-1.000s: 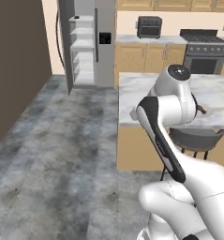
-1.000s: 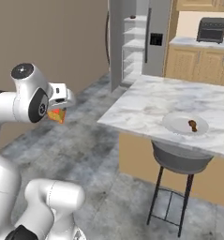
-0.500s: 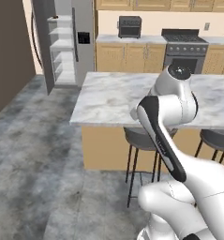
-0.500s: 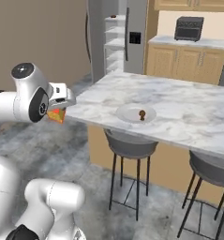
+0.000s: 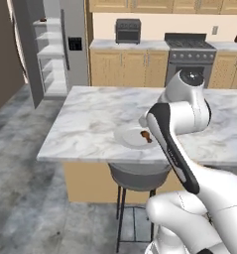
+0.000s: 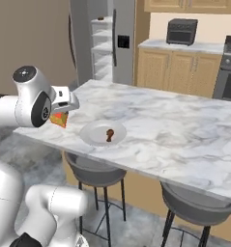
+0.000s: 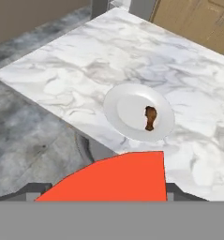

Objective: Take the cheese, chicken drumstick, and potato from the fridge and place them on the plate on the dining counter to create an appetizer plate.

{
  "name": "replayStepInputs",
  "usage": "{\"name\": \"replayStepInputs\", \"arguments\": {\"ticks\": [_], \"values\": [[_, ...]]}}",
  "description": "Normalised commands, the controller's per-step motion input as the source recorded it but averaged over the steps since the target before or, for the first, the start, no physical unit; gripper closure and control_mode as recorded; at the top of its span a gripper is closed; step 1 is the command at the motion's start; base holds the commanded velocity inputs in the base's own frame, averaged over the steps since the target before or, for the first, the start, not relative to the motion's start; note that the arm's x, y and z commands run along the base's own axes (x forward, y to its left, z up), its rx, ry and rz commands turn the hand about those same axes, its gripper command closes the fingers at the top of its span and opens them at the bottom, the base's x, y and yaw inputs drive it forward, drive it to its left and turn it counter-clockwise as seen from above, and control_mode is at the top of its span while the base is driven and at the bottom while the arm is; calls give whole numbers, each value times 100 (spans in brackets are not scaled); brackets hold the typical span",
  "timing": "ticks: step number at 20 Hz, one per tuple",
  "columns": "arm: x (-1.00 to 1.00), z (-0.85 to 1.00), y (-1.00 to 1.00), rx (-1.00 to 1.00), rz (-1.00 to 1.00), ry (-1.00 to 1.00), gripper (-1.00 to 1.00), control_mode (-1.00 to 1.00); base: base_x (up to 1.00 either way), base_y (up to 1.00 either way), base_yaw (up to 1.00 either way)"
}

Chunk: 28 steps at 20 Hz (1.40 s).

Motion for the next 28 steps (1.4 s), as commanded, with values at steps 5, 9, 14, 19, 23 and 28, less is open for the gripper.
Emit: {"name": "replayStepInputs", "arguments": {"ticks": [5, 9, 14, 19, 23, 28], "values": [[0, 0, 0, 0, 0, 0, 100, 100, 99, -29, -3], [0, 0, 0, 0, 0, 0, 100, 100, 70, -1, 0], [0, 0, 0, 0, 0, 0, 100, 100, 40, 0, 0], [20, -35, -12, 2, -2, 15, 100, -100, 5, -1, 0], [43, -64, -7, 4, -1, 28, 100, -100, 0, 0, 0], [48, -70, 0, 2, 0, 18, 100, -100, 0, 0, 0]]}}
